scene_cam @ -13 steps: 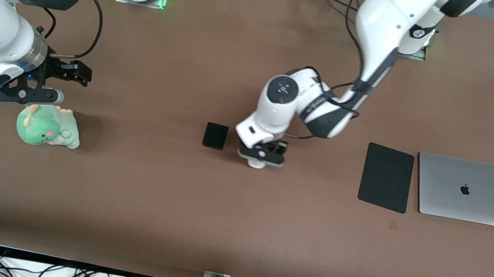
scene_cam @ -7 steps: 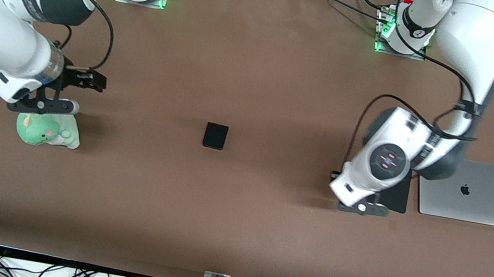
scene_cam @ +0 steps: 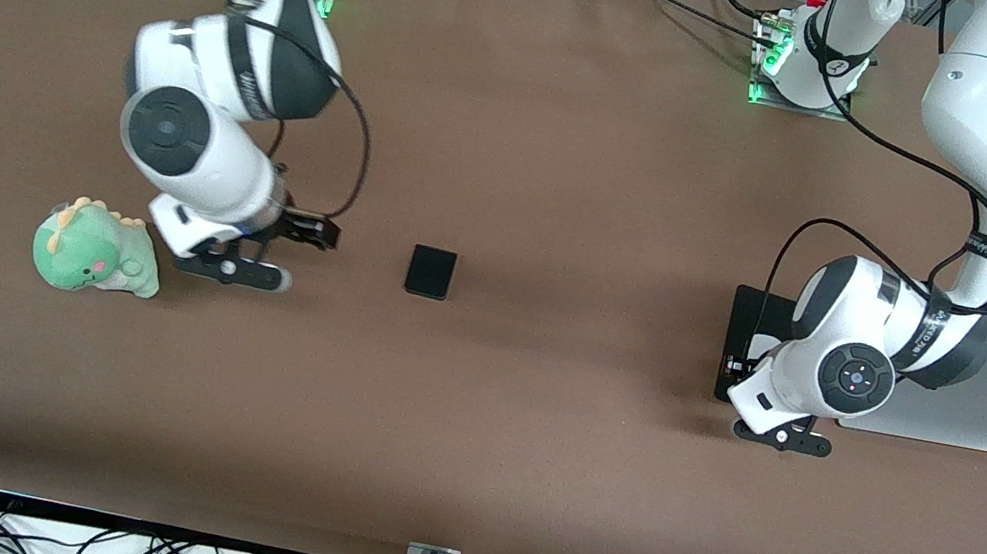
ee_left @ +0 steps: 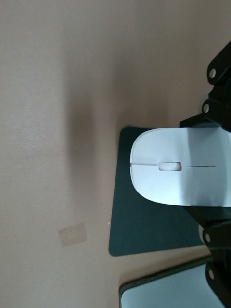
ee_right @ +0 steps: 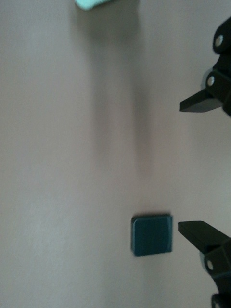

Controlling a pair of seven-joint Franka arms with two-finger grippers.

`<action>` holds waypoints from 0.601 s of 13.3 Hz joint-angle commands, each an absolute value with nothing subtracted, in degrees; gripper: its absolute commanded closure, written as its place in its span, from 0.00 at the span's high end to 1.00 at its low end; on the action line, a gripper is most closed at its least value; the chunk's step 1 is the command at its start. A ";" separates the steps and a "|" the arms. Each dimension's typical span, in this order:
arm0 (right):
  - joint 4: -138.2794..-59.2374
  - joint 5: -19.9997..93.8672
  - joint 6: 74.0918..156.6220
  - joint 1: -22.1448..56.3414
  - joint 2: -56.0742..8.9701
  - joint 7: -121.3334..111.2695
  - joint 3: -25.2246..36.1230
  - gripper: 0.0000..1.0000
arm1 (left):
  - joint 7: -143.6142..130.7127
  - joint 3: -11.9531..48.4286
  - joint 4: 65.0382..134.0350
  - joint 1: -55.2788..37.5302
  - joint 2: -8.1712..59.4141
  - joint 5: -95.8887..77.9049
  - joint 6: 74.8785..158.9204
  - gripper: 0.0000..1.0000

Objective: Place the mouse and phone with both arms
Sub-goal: 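Carry the mouse to the black pad while the right gripper reaches the phone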

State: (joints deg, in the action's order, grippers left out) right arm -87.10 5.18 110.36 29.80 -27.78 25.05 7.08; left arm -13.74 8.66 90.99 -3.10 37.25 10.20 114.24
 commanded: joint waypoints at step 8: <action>-96.04 8.44 139.11 41.57 -37.35 40.34 7.73 1.00 | -6.42 23.02 104.06 18.70 35.68 10.11 124.71 0.18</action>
State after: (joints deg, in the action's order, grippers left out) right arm -91.41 7.29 135.33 40.15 -38.72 39.36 7.01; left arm -7.60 19.35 100.35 14.21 37.24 10.20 122.98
